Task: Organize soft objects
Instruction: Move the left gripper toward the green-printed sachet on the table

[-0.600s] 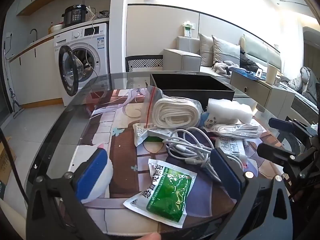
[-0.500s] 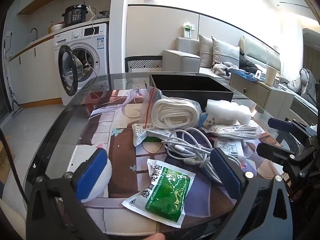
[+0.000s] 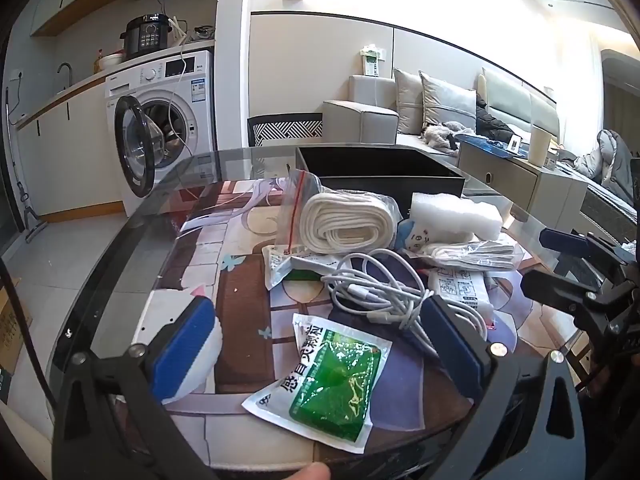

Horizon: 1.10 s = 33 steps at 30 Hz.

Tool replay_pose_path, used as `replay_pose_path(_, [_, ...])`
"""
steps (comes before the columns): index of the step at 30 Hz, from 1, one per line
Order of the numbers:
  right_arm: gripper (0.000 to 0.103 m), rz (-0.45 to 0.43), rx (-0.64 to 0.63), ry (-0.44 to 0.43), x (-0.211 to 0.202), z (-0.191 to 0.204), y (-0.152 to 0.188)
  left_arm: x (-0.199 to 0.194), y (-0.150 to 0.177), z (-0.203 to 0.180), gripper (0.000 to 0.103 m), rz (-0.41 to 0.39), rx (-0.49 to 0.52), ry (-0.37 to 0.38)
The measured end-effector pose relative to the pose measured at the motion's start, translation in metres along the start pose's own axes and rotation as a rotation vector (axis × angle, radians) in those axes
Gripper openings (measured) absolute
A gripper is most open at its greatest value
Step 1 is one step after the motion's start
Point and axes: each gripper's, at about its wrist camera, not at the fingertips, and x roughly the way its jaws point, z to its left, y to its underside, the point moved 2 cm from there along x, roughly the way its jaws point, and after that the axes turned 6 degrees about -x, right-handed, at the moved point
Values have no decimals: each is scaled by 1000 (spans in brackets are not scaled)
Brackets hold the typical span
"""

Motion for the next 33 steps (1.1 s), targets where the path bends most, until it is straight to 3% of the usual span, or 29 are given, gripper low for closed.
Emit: replay_pose_path(33, [103,5,-20,1,1,5,1,-4,1,7,103,-4,4,-7])
